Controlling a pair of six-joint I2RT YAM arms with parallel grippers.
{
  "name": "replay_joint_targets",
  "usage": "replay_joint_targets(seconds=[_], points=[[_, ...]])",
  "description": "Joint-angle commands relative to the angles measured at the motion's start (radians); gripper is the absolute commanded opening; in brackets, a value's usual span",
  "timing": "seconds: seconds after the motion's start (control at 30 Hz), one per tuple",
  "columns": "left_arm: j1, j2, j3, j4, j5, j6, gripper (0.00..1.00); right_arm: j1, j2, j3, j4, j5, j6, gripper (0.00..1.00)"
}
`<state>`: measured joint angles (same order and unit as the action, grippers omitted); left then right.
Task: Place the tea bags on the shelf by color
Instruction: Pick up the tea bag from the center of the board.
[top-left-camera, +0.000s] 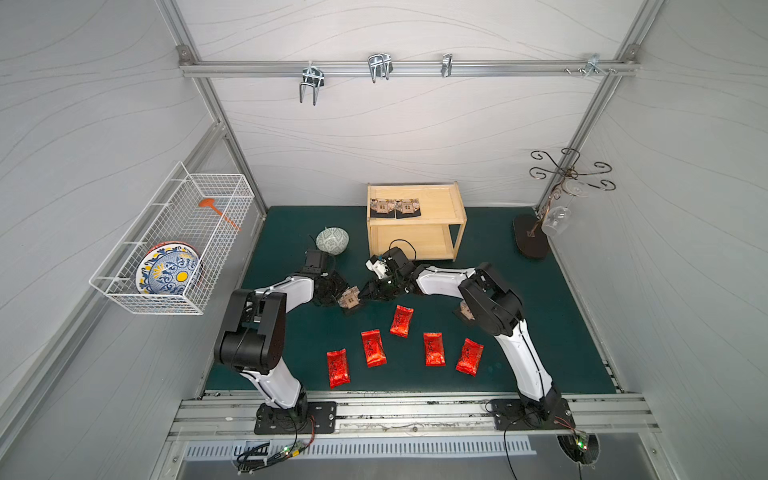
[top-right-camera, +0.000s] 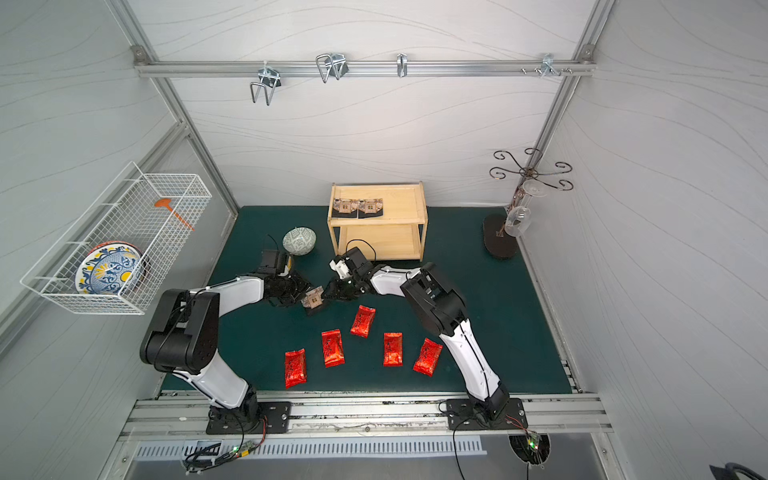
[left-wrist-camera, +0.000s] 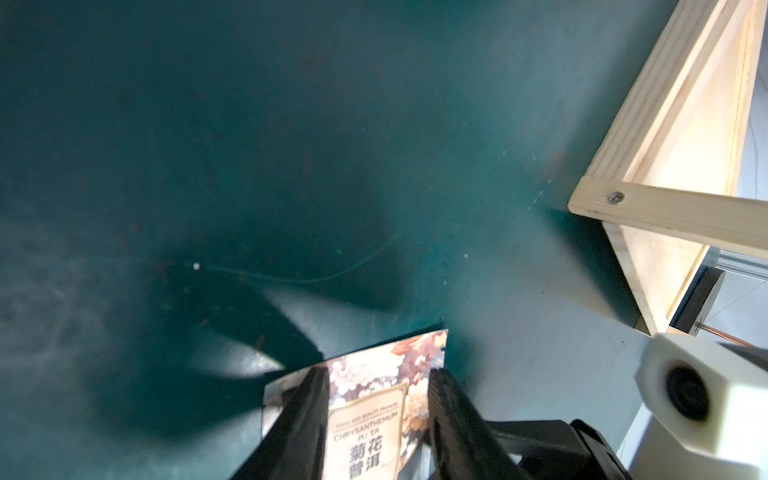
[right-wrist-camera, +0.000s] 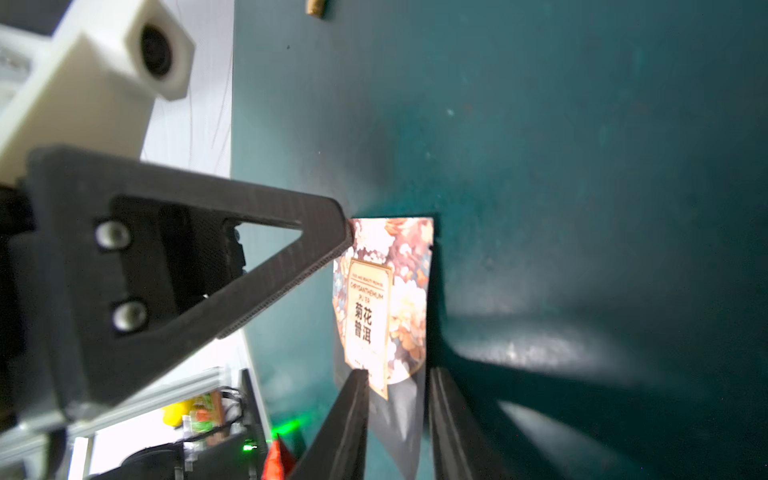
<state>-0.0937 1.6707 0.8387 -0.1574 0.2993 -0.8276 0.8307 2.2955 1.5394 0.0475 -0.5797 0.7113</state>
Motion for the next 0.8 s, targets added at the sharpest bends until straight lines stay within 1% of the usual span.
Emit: replay_joint_targets(seconds=[0.0, 0.17, 0.3, 0.5, 0.63, 0.77], points=[[-0.003, -0.015, -0.016, -0.001, -0.003, -0.009, 0.45, -0.002, 0.031, -0.001, 0.028, -0.059, 0.097, 0.27], [-0.003, -0.022, -0.024, 0.002, -0.002, -0.014, 0.45, 0.000, 0.052, 0.009, 0.070, -0.098, 0.166, 0.23], [-0.006, -0.038, -0.039, 0.005, -0.006, -0.015, 0.45, 0.008, 0.064, 0.022, 0.060, -0.092, 0.177, 0.17], [-0.008, -0.073, -0.045, -0.004, -0.005, -0.014, 0.45, 0.012, 0.048, -0.002, 0.055, -0.067, 0.183, 0.01], [0.001, -0.142, -0.010, -0.070, -0.014, 0.016, 0.45, 0.011, 0.007, -0.021, 0.049, -0.062, 0.173, 0.00], [0.034, -0.274, 0.017, -0.146, -0.017, 0.055, 0.47, 0.007, -0.079, -0.063, 0.036, -0.060, 0.160, 0.00]])
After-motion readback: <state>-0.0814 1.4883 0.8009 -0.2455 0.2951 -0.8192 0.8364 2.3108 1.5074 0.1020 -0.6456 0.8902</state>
